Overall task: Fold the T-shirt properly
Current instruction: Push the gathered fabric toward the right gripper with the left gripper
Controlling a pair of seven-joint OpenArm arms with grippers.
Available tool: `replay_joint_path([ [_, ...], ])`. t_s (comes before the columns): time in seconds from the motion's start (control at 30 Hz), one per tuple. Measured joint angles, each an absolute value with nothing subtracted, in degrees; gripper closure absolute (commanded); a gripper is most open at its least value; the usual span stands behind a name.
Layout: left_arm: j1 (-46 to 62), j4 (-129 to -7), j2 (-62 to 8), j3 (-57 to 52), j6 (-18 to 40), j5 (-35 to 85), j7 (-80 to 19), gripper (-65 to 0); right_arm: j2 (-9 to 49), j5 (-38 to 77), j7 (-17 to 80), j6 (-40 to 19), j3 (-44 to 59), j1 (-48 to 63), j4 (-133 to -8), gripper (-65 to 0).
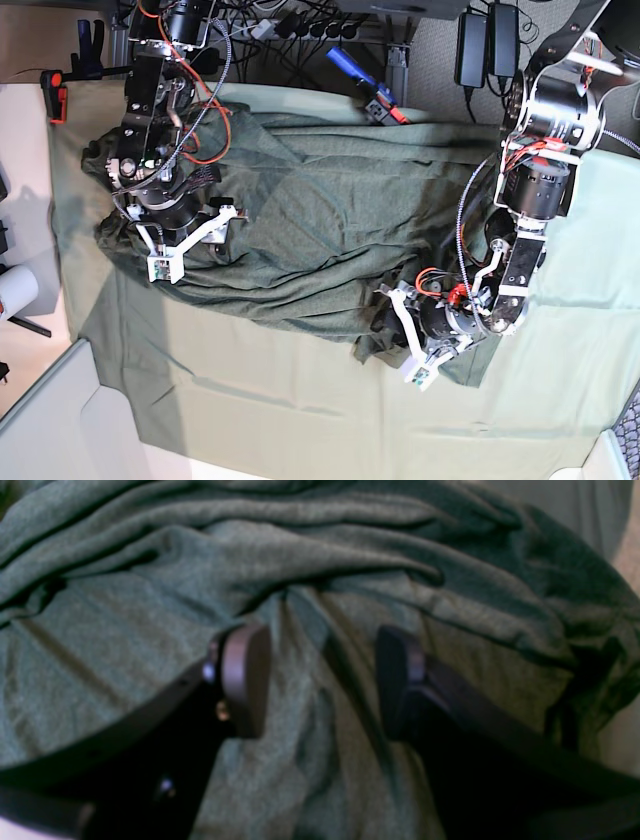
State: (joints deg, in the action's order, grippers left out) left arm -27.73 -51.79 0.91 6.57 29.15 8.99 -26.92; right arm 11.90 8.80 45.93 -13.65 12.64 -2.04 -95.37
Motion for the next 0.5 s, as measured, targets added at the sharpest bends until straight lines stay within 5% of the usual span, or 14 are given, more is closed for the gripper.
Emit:
replay_joint_path([
  [0.5, -27.4, -61.0, -1.3, 6.5, 28.8, 11.4, -33.6, -33.0, 11.9, 9.3, 45.9, -13.6, 12.6, -2.0, -95.4, -33.4],
])
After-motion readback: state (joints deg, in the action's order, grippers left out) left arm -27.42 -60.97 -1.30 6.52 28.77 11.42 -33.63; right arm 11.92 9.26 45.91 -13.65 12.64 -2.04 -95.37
